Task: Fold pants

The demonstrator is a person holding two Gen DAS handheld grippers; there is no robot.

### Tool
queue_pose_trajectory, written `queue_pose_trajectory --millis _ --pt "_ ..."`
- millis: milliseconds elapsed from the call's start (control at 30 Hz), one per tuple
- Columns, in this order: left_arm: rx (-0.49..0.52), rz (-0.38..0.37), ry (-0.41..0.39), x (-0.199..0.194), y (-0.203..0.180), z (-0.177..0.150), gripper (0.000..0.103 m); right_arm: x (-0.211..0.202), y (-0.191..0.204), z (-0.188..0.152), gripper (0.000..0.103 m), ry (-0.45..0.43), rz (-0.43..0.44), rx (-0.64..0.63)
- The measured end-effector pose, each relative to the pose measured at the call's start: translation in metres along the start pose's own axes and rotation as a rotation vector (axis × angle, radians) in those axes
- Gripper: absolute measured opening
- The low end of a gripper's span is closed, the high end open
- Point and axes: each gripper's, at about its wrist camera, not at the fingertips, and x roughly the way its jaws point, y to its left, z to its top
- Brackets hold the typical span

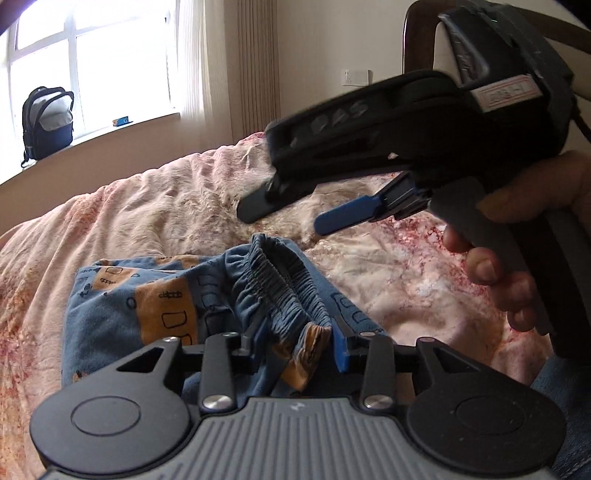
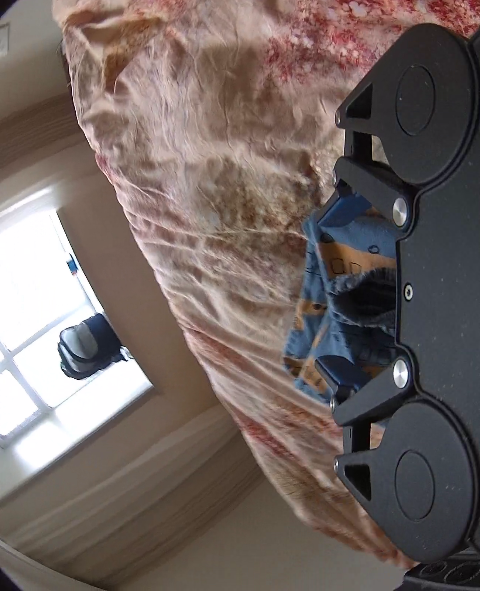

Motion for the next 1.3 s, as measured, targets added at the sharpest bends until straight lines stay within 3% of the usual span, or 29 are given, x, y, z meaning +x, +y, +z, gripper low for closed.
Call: queue_pose_trajectory --millis 67,100,167,233,267,433,600,667,700,767,833,933,967,1033,1100,1200,1300 --pt "0.005 0.005 0.004 0.000 -0.001 0.000 0.041 0.006 0.000 -0.002 0.066 0.019 -0.011 -0.007" --pt "0.006 0.005 0.008 0.001 -0.002 0.000 0.041 0.008 0.000 -0.002 0.057 0.026 -0.013 -0.004" --pt "0.013 0.004 0.012 0.002 -0.003 0.001 0.031 0.014 -0.002 -0.003 0.042 0.044 -0.021 0.001" --pt "0.021 0.011 0.012 0.002 -0.005 0.002 0.024 0.018 -0.003 -0.004 0.019 0.058 -0.029 -0.001" --pt "0.023 0.016 0.008 0.001 -0.006 0.003 0.021 0.018 -0.003 -0.004 0.014 0.057 -0.031 -0.005" --pt "0.035 0.002 -0.015 -0.009 -0.014 0.008 0.020 -0.005 0.004 -0.003 0.007 -0.001 -0.039 -0.047" --pt "0.025 -0.038 0.019 0.002 -0.016 0.003 0.023 -0.007 -0.006 -0.005 0.003 0.009 -0.144 -0.058" --pt "-0.029 -0.076 0.029 0.006 -0.009 0.001 0.026 -0.003 -0.010 -0.007 0.010 0.027 -0.139 -0.044" --pt "-0.053 -0.093 0.025 0.004 -0.005 0.001 0.030 -0.003 -0.011 -0.007 0.019 0.023 -0.142 -0.042" --pt "-0.099 -0.137 0.004 -0.004 0.002 0.000 0.065 -0.005 -0.011 -0.006 0.035 0.007 -0.133 -0.037" --pt "-0.153 -0.170 -0.024 -0.017 0.012 -0.003 0.077 -0.007 -0.012 -0.005 0.055 -0.008 -0.123 -0.021" --pt "-0.276 -0.177 -0.048 -0.038 0.039 -0.009 0.090 -0.008 -0.008 -0.005 0.071 -0.008 -0.125 -0.029" --pt "-0.323 -0.158 -0.060 -0.044 0.049 -0.011 0.096 -0.007 -0.006 -0.005 0.075 -0.005 -0.135 -0.045" --pt "-0.404 -0.081 -0.073 -0.057 0.071 -0.018 0.100 -0.006 0.001 -0.006 0.084 0.001 -0.148 -0.091" --pt "-0.445 0.040 -0.051 -0.062 0.090 -0.022 0.101 -0.004 0.010 -0.008 0.089 0.040 -0.135 -0.156" --pt "-0.475 0.214 0.093 -0.050 0.114 -0.031 0.102 0.002 0.030 -0.019 0.101 0.121 -0.167 -0.343" --pt "-0.443 0.271 0.272 -0.032 0.128 -0.050 0.102 0.016 0.037 -0.032 0.102 0.231 -0.320 -0.476"
